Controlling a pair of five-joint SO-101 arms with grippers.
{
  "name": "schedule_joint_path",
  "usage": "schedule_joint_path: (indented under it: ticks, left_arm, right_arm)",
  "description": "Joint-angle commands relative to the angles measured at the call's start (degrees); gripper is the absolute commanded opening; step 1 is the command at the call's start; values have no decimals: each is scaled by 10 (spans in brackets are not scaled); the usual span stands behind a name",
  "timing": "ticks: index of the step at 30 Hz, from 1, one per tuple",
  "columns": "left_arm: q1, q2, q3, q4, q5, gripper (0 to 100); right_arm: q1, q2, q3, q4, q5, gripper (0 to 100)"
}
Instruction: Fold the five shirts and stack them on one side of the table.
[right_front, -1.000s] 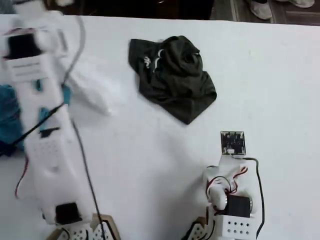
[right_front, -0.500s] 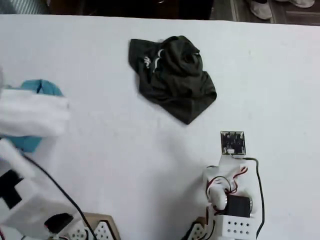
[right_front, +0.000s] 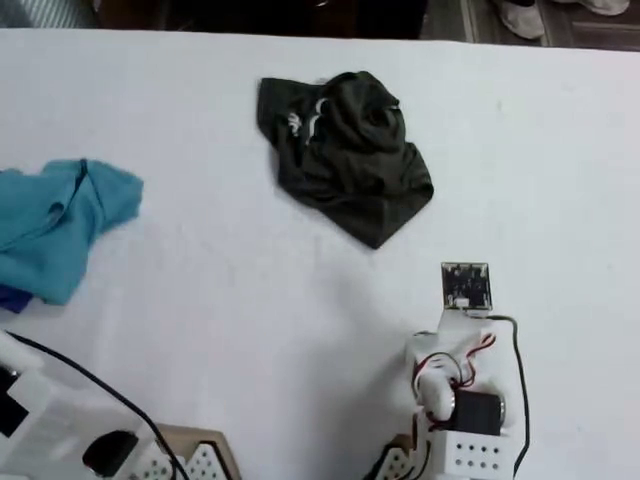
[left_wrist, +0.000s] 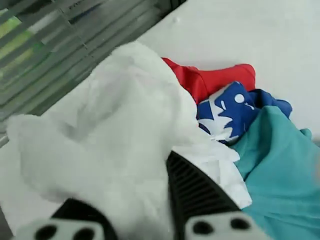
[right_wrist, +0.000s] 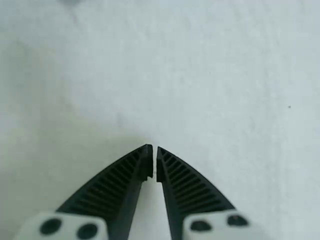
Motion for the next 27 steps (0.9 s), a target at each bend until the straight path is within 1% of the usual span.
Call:
schedule_joint_path:
  ticks: [1, 4, 8, 12, 16, 20, 27]
  left_arm:
    - [23, -4, 7, -11, -6, 231]
    - [24, -5, 5, -11, -3, 312]
    - [25, -7, -29, 4, -3, 308]
    - [59, -7, -108, 76, -3, 308]
    - [126, -6, -203, 197, -4, 308]
    - [217, -2, -230, 327, -4, 308]
    - [339, -2, -128, 328, -3, 312]
  right_arm:
    - [0, -6, 5, -9, -5, 22]
    - [0, -6, 5, -9, -5, 22]
    - [0, -6, 5, -9, -5, 22]
    - [-1, -6, 5, -9, -5, 22]
    - [-1, -6, 5, -9, -5, 22]
    - [-1, -6, 5, -9, -5, 22]
    - [-1, -6, 5, -9, -5, 23]
